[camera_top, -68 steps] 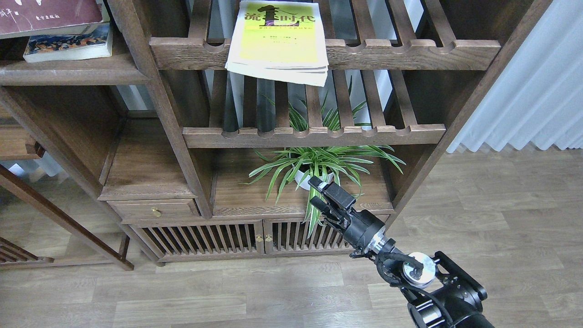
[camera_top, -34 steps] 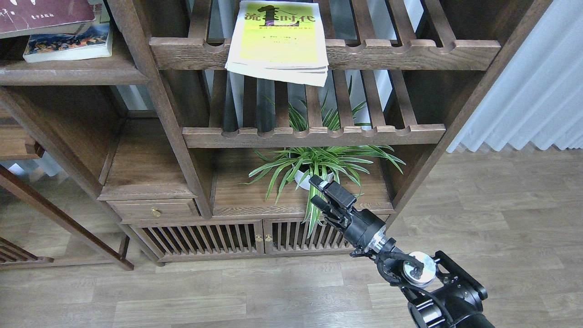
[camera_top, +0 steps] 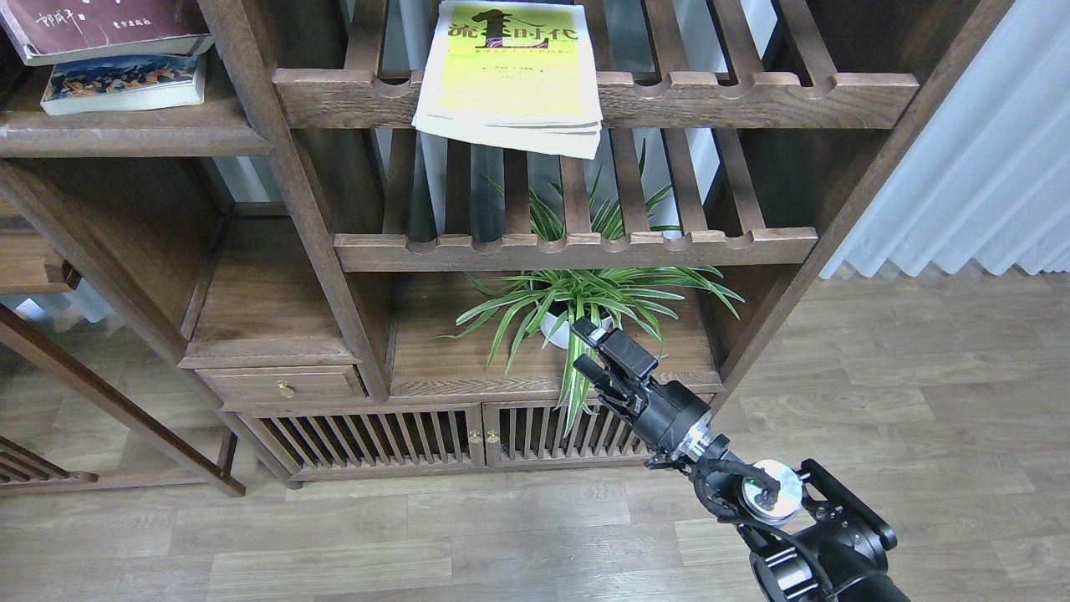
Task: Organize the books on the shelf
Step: 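Lay the maroon book on the upper side shelf with the left gripper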
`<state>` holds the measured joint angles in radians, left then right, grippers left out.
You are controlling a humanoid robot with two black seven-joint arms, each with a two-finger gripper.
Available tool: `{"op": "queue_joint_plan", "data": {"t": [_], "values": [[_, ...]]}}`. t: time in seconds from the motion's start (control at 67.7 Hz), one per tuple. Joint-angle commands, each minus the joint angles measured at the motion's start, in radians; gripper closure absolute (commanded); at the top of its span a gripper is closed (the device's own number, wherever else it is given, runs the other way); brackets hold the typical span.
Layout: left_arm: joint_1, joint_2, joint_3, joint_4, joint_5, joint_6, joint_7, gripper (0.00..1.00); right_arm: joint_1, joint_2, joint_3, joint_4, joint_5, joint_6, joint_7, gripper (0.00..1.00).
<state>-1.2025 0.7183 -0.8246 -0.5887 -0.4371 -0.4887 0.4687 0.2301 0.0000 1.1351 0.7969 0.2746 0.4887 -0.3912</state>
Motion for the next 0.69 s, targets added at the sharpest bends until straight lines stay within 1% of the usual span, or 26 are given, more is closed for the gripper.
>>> {"op": "queue_joint_plan", "data": {"t": [0.0,0.015,0.03,0.059,0.133,0.399,0.547,0.561,0.679], "values": [[-0.005,0.0,0.001,-0.002,-0.002,0.0,-0.001,0.39,0.0,0.0,0.0,-0.001,0.0,0.0,0.0,0.04],[-0.005,0.0,0.001,-0.002,-0.002,0.0,-0.001,0.36,0.0,0.0,0.0,-0.001,0.0,0.0,0.0,0.04],[-0.005,0.0,0.001,-0.003,-0.002,0.0,-0.001,0.31,0.0,0.0,-0.001,-0.001,0.0,0.0,0.0,0.04],[-0.006,0.0,0.001,-0.005,-0.002,0.0,-0.001,0.27,0.0,0.0,0.0,-0.001,0.0,0.0,0.0,0.04],[-0.009,0.0,-0.001,-0.011,-0.002,0.0,-0.001,0.2,0.001,0.0,-0.001,-0.001,0.0,0.0,0.0,0.04],[-0.012,0.01,-0.001,-0.014,-0.003,0.0,-0.001,0.11,0.006,0.0,-0.001,-0.002,-0.002,0.0,0.0,0.04],[-0.008,0.017,-0.008,-0.014,-0.003,0.0,-0.002,0.05,0.008,0.0,-0.001,-0.007,-0.002,0.0,0.0,0.04],[-0.008,0.021,-0.008,-0.014,-0.003,0.0,-0.002,0.03,0.008,0.0,-0.001,-0.008,-0.002,0.0,0.0,0.04],[-0.006,0.036,-0.008,-0.014,-0.003,0.0,-0.002,0.02,0.009,0.0,-0.001,-0.01,-0.002,0.0,0.0,0.04]]}}
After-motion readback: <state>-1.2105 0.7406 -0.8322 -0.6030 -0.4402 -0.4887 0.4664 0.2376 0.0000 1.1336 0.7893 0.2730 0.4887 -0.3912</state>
